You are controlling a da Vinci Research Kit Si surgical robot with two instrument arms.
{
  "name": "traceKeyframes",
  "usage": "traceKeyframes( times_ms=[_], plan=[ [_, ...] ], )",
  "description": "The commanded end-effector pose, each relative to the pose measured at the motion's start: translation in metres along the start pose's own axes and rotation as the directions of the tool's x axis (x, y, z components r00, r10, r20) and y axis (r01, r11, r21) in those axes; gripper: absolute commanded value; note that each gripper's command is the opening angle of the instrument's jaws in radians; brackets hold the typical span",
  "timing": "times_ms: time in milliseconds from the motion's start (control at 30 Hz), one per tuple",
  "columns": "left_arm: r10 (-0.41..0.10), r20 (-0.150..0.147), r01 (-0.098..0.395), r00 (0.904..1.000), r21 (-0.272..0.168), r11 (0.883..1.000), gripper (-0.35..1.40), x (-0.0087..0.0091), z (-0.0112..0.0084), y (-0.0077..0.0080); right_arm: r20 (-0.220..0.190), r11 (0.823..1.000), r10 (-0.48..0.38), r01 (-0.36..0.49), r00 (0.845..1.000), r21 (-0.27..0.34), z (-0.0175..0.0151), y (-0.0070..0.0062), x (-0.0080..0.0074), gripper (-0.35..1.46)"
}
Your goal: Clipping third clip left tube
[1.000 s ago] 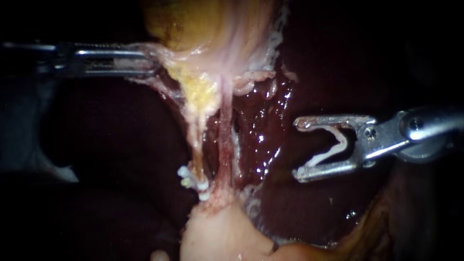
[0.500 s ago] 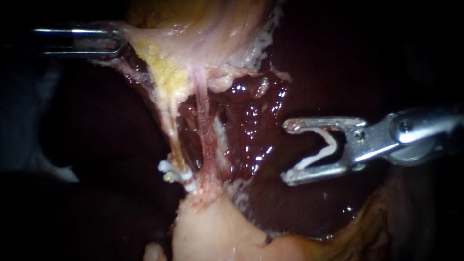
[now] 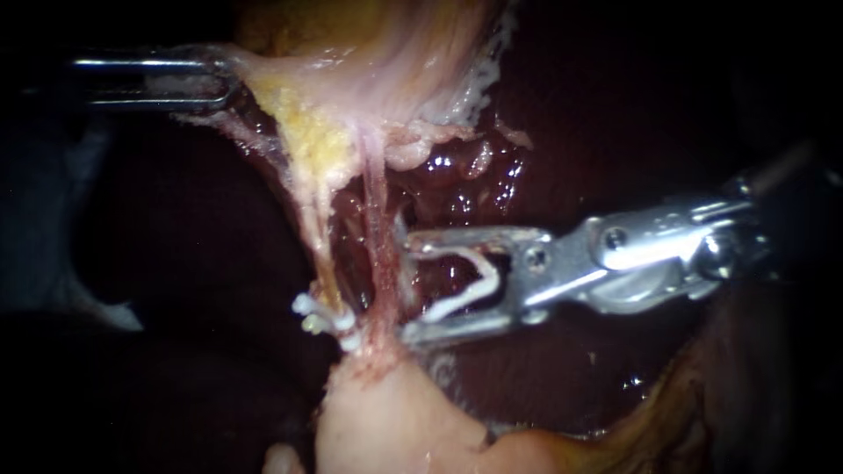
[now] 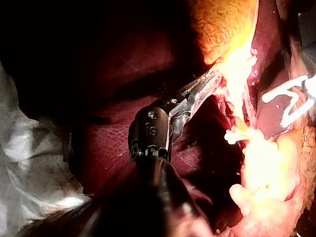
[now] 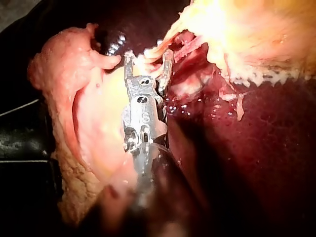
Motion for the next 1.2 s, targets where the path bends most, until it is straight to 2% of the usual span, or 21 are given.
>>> traceKeyframes(
  times_ms=[33, 167, 400, 733, 1000, 1200],
  plan=[
    [0.001, 0.001, -0.001, 1.0, -0.002, 1.0, -0.35, 0.0, 0.0, 0.0, 0.0, 1.0, -0.001, 0.001, 1.0, 0.001, 0.0004, 0.0003, -0.0001, 0.49],
    [0.001, 0.001, -0.001, 1.0, -0.001, 1.0, -0.35, 0.0, 0.0, 0.0, -0.026, 1.0, 0.016, -0.015, 1.0, 0.011, 0.002, 0.0017, -0.0007, 0.49],
    [0.001, 0.0, -0.001, 1.0, -0.001, 1.0, -0.35, -0.0001, 0.0001, 0.0, -0.086, 0.996, 0.057, -0.051, 0.995, 0.07, 0.0036, 0.003, -0.0014, 0.49],
    [0.001, 0.001, -0.001, 1.0, -0.003, 1.0, -0.35, -0.0002, 0.0002, 0.0001, -0.117, 0.995, 0.074, -0.065, 0.99, 0.081, 0.005, 0.005, -0.0019, 0.48],
    [0.002, 0.001, -0.002, 1.0, -0.004, 1.0, -0.35, -0.0003, 0.0004, 0.0001, -0.126, 0.992, 0.086, -0.074, 0.988, 0.099, 0.0059, 0.0058, -0.0037, 0.49],
    [0.002, 0.001, -0.002, 1.0, -0.004, 1.0, -0.35, -0.0004, 0.0005, 0.0001, -0.171, 0.987, 0.106, -0.083, 0.98, 0.134, 0.0069, 0.0062, -0.0041, 0.49]
  ],
)
